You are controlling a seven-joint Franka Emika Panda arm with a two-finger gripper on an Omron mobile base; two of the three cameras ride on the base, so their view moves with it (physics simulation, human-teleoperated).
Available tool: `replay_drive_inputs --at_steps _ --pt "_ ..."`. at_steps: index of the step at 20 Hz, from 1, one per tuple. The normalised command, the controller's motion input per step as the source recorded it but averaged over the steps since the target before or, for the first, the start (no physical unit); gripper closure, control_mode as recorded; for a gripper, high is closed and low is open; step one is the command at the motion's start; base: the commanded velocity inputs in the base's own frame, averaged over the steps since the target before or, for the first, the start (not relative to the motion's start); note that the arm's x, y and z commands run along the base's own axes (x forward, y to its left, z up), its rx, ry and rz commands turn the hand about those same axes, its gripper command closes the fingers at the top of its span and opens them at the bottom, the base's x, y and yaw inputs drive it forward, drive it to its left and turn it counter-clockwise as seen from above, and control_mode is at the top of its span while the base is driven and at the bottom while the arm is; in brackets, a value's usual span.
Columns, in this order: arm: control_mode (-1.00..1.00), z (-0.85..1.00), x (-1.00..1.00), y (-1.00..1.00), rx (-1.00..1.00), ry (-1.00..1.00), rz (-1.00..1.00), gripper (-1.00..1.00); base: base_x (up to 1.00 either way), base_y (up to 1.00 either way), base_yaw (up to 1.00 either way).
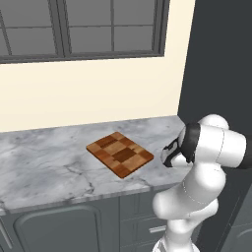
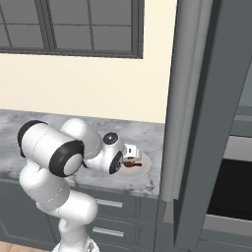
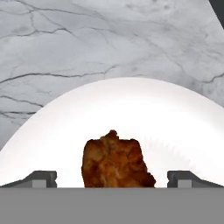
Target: Pick the chicken drumstick from the plate and place it on the cutting board. Then pick the condiment bottle from the cabinet and place it next to the cutting board.
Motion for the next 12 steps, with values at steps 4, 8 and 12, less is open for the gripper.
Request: replay_drive_inputs --at_steps 4,8,12 --pt "-1.0 -0.03 0.13 -0.06 0.0 0.01 0.01 -1.0 0.0 0.0 0.0" --pt "-1.0 -0.13 0.13 -0.06 0.0 0.01 0.01 -1.0 0.0 0.0 0.0" --pt "-1.0 -0.14 0.1 -0.01 0.0 0.01 0.02 -1.0 0.0 0.0 0.0"
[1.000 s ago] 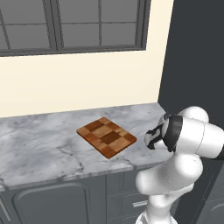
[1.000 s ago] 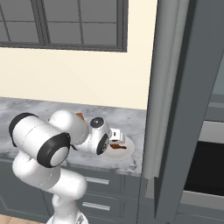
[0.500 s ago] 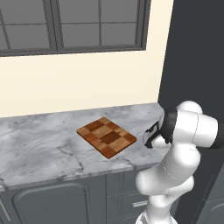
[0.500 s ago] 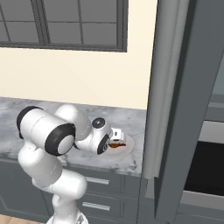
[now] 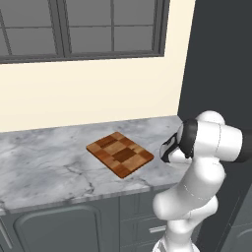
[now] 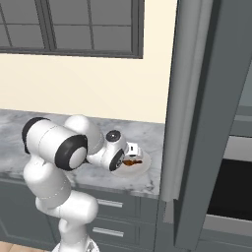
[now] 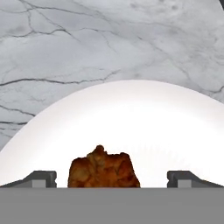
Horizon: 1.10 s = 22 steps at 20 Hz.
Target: Pick the chicken drumstick from the plate and place it on the cutting board. Then pick the condiment bottle from the cabinet and place it next to the cutting board.
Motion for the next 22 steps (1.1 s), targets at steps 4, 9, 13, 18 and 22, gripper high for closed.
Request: replay_drive_inputs --at_steps 4,9,13,18,22 --pt "-1.0 -0.1 0.06 0.0 0.0 0.01 0.02 1.0 0.0 0.0 0.0" --pt "-1.0 -0.04 0.0 -0.01 0.0 0.01 0.04 1.0 0.0 0.0 0.0" --pt "-1.0 -0.06 0.0 0.0 0.0 0.0 0.05 1.0 0.0 0.0 0.0" --pt "-1.0 0.02 -0.01 -0.17 0.0 0.03 0.04 1.0 0.0 0.0 0.0" --pt "-1.0 0.25 -0.04 -0.28 0.0 0.04 0.01 1.0 0.0 0.0 0.0"
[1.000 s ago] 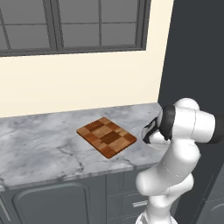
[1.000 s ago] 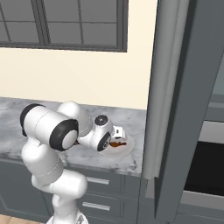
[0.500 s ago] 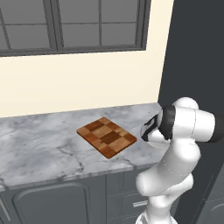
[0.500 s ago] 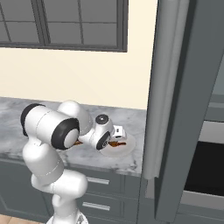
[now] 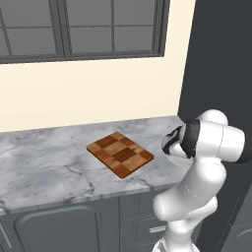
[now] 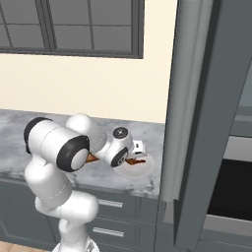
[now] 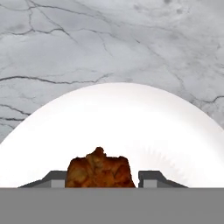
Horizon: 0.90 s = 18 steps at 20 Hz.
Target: Pick the chicken drumstick from the plate and place it on the cutting board. Then pick the condiment bottle from the cabinet and place it next to the cutting board.
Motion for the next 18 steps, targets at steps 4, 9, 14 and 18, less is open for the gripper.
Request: replay_drive_inputs --at_steps 4,9,14,18 --pt "-1.0 0.37 -0.14 -0.16 0.0 0.03 0.0 1.0 0.0 0.0 0.0" --pt "-1.0 0.42 -0.19 -0.01 0.0 0.02 0.0 1.0 0.0 0.0 0.0" --pt "-1.0 0.4 -0.15 0.02 0.0 0.01 0.0 1.0 0.0 0.0 0.0" --pt "-1.0 0.27 -0.04 0.17 0.01 0.05 0.0 1.0 0.0 0.0 0.0"
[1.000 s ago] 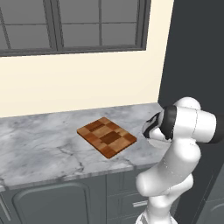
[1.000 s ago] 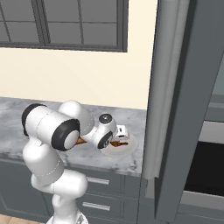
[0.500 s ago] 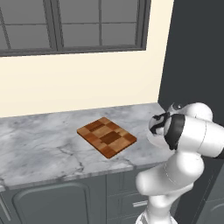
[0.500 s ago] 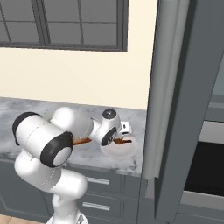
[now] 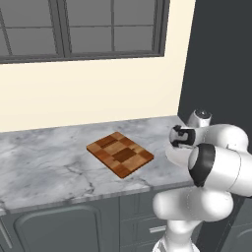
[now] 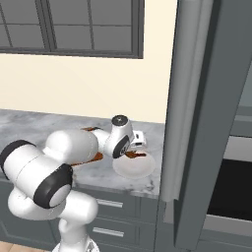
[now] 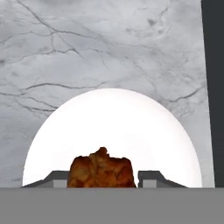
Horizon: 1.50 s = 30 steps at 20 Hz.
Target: Pick the chicken drumstick from the plate and place it on the cutting board. Then pick the condiment bottle from the cabinet and place it next to the cutting board.
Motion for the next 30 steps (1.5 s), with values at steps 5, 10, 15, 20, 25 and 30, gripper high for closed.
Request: replay_drive_inputs --at_steps 5,10,15,20,25,30 --pt "-1.0 0.04 0.0 0.23 0.09 0.01 0.0 1.0 0.0 0.0 0.0" --pt "-1.0 0.0 0.0 0.28 0.12 0.0 0.0 1.0 0.0 0.0 0.0" --pt "-1.0 0.09 -0.03 0.35 0.08 0.01 0.0 1.0 0.0 0.0 0.0" --pt "-1.0 0.16 -0.12 0.41 0.01 0.01 0.0 1.0 0.0 0.0 0.0" --pt "-1.0 0.13 -0.14 0.46 0.0 0.0 0.0 1.0 0.0 0.0 0.0" --pt "-1.0 0.12 -0.08 0.47 0.0 0.0 0.0 1.0 0.0 0.0 0.0"
